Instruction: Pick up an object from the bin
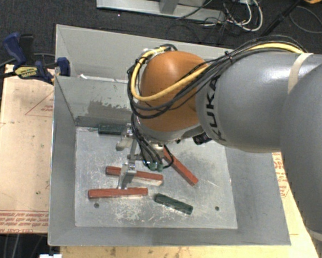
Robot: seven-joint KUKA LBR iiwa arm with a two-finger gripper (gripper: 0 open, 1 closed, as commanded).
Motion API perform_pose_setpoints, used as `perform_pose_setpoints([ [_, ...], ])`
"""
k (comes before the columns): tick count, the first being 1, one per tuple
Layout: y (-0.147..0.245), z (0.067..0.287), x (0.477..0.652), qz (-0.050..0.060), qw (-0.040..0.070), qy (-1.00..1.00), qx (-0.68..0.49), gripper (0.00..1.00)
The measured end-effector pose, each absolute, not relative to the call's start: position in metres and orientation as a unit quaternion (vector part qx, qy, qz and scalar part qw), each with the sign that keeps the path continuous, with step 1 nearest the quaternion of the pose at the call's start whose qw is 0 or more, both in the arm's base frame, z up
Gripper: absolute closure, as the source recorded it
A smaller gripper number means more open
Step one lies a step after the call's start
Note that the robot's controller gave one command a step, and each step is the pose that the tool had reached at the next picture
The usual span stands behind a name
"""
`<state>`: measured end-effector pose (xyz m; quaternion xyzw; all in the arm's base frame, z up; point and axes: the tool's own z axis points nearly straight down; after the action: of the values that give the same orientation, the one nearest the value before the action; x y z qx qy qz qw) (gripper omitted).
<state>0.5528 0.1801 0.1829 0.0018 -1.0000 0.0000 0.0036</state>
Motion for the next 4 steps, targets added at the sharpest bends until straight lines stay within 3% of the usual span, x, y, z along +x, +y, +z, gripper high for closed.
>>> perform_pose_setpoints([
  [1, 0.179, 0.187, 0.555, -0.001, 0.000, -1.000, 0.000, 0.00],
  [2, 0.163, 0.082, 0.548, -0.004, -0.005, -0.998, 0.060, 1.00],
  [3, 0.163, 0.082, 0.549, -0.004, -0.006, -0.998, 0.060, 1.00],
  [4, 0.153, 0.119, 0.541, -0.001, 0.000, -0.998, 0.061, 1.00],
])
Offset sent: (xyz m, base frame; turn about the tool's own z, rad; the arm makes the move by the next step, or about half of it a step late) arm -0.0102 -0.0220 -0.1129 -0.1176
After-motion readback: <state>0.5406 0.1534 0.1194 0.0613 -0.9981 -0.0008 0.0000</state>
